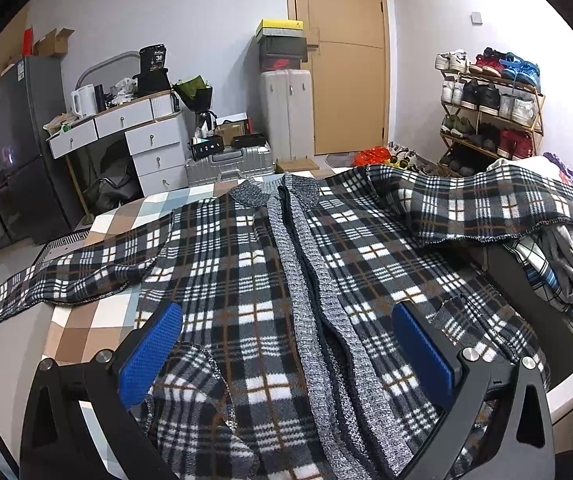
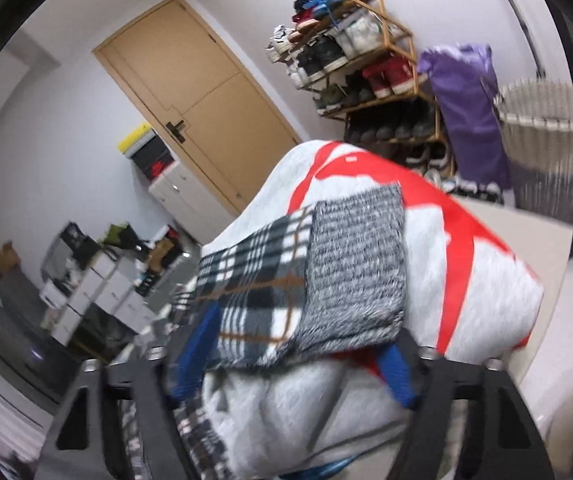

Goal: Fold large clothes

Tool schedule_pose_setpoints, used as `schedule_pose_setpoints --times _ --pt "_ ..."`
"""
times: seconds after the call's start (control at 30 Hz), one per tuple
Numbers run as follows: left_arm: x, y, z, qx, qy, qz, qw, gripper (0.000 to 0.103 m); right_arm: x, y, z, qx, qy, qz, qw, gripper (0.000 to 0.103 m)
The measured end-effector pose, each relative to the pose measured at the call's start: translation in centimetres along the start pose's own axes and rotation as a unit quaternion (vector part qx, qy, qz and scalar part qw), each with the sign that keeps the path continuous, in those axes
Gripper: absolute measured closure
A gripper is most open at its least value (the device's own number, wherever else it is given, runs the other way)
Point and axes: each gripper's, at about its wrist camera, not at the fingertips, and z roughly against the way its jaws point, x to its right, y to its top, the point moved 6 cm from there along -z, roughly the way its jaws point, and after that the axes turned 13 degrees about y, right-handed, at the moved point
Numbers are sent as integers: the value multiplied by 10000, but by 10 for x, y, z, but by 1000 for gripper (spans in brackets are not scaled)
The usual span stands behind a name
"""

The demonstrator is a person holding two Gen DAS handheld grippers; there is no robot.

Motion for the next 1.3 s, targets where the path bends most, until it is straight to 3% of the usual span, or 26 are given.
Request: schedule_pose_setpoints --times 0.03,0.07,0.1,0.13,0.3,0.47,0.73,0.87,0.93,1.1,1.3 --pt "1 0 0 17 10 -16 10000 1 0 2 -1 25 -143 76 9999 53" --pt "2 -1 0 26 18 -35 10000 1 0 5 -3 37 -378 187 9991 74" --pt "2 -1 1 29 23 -53 10000 1 2 8 -4 24 -651 271 9975 86" --pt "2 -1 0 22 27 -61 10000 1 2 12 -5 26 -744 300 9968 92" --pt "2 -2 -1 9 22 -72 10000 1 -11 38 -13 70 -878 720 9935 97" --pt "-3 -5 -4 -11 113 -165 9998 1 -53 91 -23 184 -1060 1173 9872 97" --pt "-25 -8 -9 -35 258 -125 9996 1 -93 165 -32 868 -1603 1240 9754 97" --pt "-43 -5 -10 55 395 -65 9992 1 -124 184 -40 1034 -1566 1416 9720 98" --pt "-56 -4 -11 68 468 37 9989 1 -150 188 -42 1133 -1474 1625 9690 98" --pt "-87 -2 -14 14 522 398 9978 1 -252 174 -62 1140 -339 2058 9713 97" --pt "-125 2 -9 98 769 827 9936 1 -384 80 -110 367 1201 2689 9550 97"
